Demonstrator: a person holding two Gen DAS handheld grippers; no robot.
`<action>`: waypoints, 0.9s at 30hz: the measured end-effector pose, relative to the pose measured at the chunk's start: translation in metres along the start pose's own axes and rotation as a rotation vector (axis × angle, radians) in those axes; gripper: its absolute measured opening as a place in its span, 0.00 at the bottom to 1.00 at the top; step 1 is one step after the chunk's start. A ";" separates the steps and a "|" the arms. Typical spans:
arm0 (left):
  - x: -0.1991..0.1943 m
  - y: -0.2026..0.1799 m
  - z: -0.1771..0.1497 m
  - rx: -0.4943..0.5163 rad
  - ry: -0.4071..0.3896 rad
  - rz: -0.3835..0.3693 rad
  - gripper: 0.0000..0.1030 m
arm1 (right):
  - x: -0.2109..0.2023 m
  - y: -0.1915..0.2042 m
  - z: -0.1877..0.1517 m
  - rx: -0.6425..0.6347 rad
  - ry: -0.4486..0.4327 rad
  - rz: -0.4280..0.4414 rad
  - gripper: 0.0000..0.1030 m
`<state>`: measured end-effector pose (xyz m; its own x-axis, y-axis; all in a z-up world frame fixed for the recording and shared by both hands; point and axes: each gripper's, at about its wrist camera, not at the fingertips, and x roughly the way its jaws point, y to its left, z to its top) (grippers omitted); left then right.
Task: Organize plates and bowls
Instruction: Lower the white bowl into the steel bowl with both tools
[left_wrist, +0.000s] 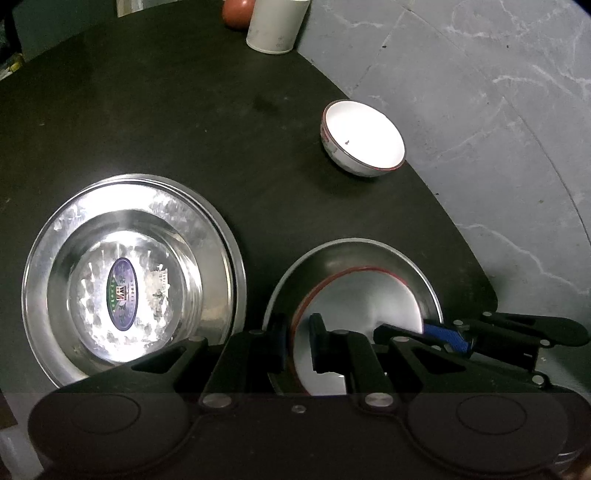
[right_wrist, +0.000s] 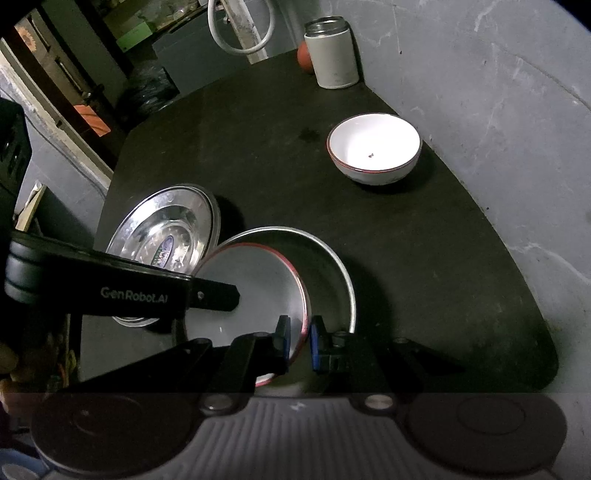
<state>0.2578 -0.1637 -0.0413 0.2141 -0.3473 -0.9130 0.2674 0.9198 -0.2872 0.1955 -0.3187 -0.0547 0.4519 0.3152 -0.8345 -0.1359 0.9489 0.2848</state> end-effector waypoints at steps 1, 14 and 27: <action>0.000 0.000 0.000 0.000 0.000 0.001 0.13 | 0.000 -0.001 0.000 0.000 0.001 0.002 0.13; -0.001 0.001 0.002 -0.013 0.000 -0.004 0.14 | 0.002 -0.005 0.002 -0.026 0.013 0.022 0.14; 0.000 -0.002 0.004 -0.018 0.002 0.007 0.16 | 0.002 -0.009 0.006 -0.061 0.024 0.041 0.14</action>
<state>0.2614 -0.1661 -0.0394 0.2137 -0.3403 -0.9157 0.2488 0.9254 -0.2859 0.2030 -0.3263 -0.0561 0.4236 0.3531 -0.8342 -0.2074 0.9343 0.2901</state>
